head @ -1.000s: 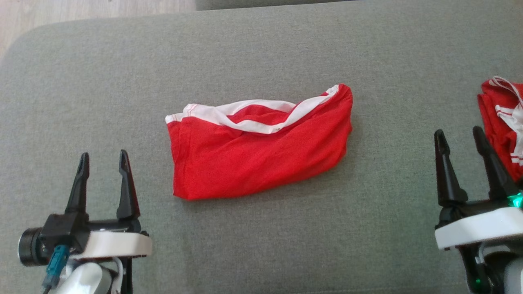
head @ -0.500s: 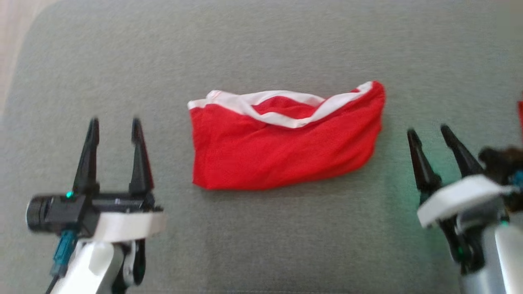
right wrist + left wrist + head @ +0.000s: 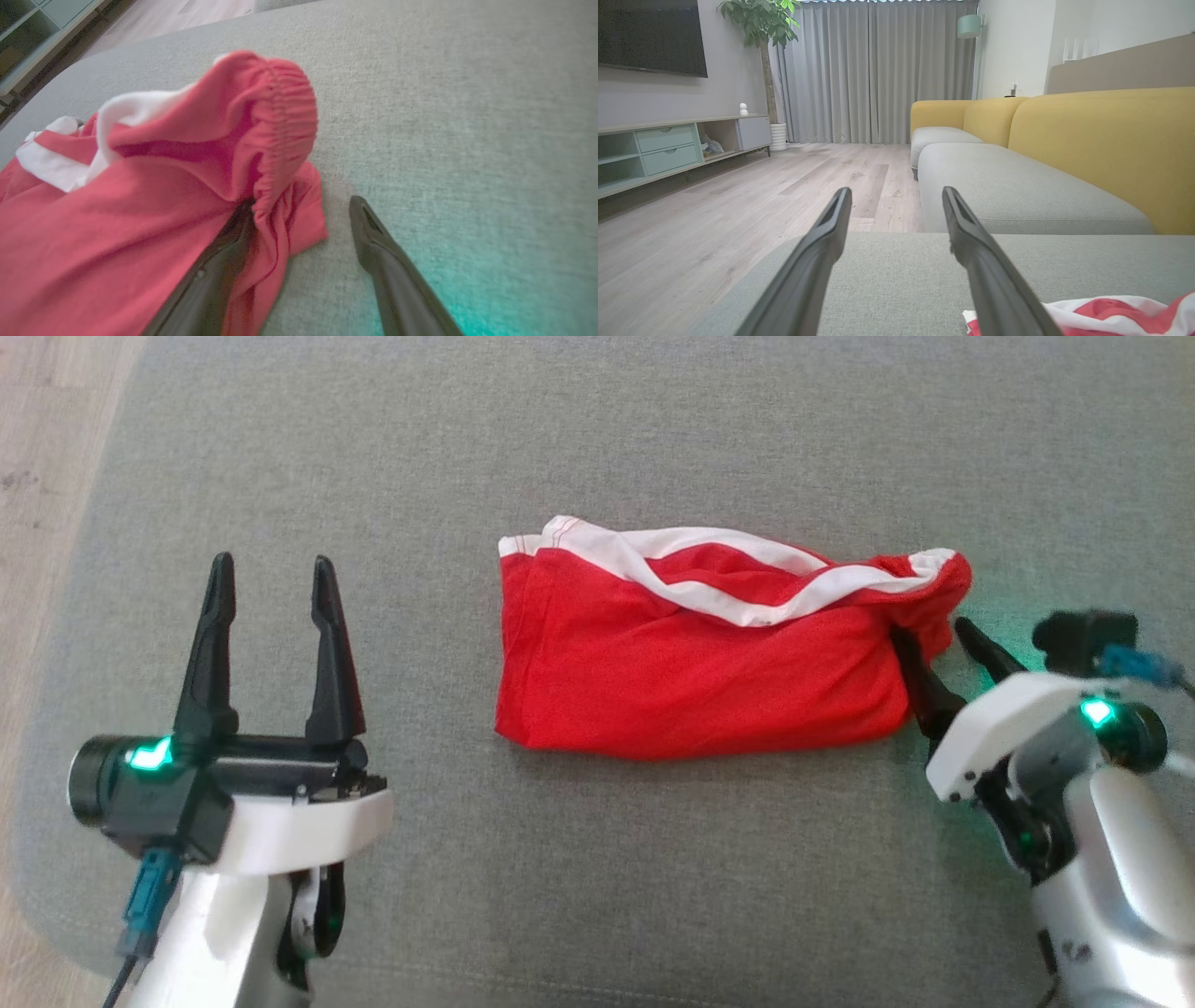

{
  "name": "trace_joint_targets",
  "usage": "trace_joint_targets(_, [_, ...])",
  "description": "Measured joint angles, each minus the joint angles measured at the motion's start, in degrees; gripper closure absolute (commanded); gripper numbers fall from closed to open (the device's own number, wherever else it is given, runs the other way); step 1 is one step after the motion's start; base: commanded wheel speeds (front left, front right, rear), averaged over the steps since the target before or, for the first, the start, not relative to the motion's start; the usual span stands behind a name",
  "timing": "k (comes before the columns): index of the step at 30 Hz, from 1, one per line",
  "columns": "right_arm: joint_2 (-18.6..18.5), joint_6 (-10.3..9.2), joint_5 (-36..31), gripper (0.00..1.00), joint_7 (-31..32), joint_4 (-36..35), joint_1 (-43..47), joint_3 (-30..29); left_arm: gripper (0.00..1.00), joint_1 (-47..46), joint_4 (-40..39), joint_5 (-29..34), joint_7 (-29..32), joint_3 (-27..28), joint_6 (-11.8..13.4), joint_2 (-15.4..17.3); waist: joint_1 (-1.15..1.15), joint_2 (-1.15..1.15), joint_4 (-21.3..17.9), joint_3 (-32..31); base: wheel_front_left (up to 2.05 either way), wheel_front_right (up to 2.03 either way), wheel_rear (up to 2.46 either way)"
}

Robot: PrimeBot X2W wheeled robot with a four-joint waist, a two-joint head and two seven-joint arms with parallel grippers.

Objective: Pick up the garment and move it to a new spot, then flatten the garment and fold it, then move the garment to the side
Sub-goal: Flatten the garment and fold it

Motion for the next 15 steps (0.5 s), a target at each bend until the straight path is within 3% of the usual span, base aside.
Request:
trace_joint_targets(1, [-0.2,0.00,0.7,0.00,1.1,0.8,-0.8,0.3,0.00,0.1,0.4,0.3,0.0,0.6,-0.6,-0.5,0.00,0.00,0.1,0.0,0.00,0.00,0.00])
trace_joint_targets(2, [-0.6,0.00,1.1,0.35,2.7,1.5,-1.7,1.0,0.00,0.3,0.6,0.5,0.0,1.2,-1.1,-1.1,0.00,0.00,0.1,0.0,0.00,0.00,0.00])
trace_joint_targets(3, [-1.1,0.00,1.6,0.85,4.0,1.9,-2.5,1.5,0.00,0.7,0.8,0.8,0.0,1.6,-1.7,-1.5,0.00,0.00,0.1,0.0,0.00,0.00,0.00])
trace_joint_targets(4, [-1.3,0.00,2.6,0.85,5.2,2.1,-3.0,1.7,0.00,1.1,1.1,0.9,0.0,2.0,-2.3,-1.9,0.00,0.00,0.0,-0.1,0.00,0.00,0.00])
trace_joint_targets(5, [-1.3,0.00,3.4,1.00,5.9,2.2,-3.1,1.9,0.00,1.3,1.7,1.0,0.0,2.6,-2.8,-2.5,0.00,0.00,0.0,-0.1,0.00,0.00,0.00])
trace_joint_targets(10, [-0.9,0.00,5.1,1.00,5.7,0.2,-1.0,0.5,0.00,2.3,3.2,2.4,0.0,4.6,-4.6,-4.3,0.00,0.00,-0.3,-1.2,0.00,0.00,0.00])
trace_joint_targets(15, [-0.8,0.00,5.3,1.00,5.5,-6.2,7.5,-5.8,0.00,3.8,4.5,3.3,0.0,6.3,-6.1,-5.2,0.00,0.00,-1.6,-2.6,0.00,0.00,0.00])
